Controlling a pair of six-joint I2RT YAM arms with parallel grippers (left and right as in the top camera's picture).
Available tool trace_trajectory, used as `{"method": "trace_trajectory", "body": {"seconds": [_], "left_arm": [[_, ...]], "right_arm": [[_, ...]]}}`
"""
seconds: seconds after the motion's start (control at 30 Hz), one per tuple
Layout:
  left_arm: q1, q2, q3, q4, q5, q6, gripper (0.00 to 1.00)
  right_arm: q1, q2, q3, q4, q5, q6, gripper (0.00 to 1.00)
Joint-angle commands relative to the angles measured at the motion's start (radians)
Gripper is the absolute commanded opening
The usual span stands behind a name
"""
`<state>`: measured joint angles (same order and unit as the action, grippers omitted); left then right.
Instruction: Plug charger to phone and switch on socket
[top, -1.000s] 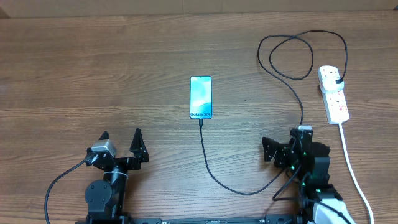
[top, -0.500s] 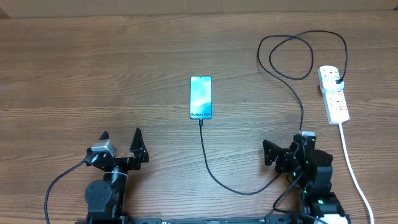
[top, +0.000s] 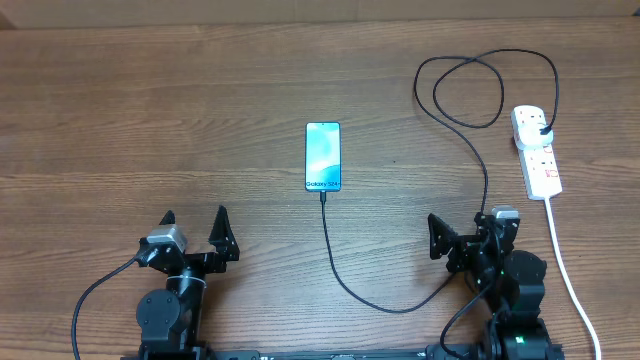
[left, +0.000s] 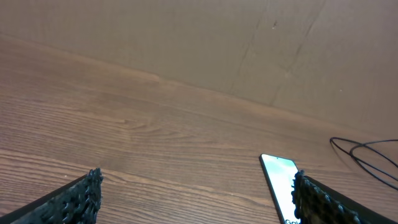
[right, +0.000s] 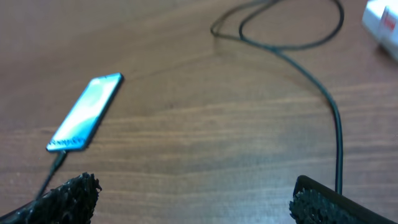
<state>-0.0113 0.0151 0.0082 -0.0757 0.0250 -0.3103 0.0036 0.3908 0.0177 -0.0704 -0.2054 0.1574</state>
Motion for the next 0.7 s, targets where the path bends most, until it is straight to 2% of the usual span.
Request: {"method": "trace_trajectory", "body": {"seconds": [0.0,0.1,0.3,0.67], "left_arm": [[0.006,-0.011,-0.003,-0.002,-0.007,0.019,1.00],[0.006,-0.011,-0.003,-0.002,-0.007,0.019,0.99],[0.006,-0.011,-0.003,-0.002,-0.007,0.019,1.00],[0.006,-0.011,-0.003,-0.002,-0.007,0.019,1.00]], "right_arm": [[0.003,-0.055,-0.010,0.005,-0.002,-0.002,1.00],[0.010,-0.092,-0.010,0.005,-0.002,-0.015,1.00],[0.048,-0.167,-0.010,0.005,-0.007,-0.131,1.00],[0.060,-0.370,-0.010,0.005,-0.006,-0.129,1.00]]}}
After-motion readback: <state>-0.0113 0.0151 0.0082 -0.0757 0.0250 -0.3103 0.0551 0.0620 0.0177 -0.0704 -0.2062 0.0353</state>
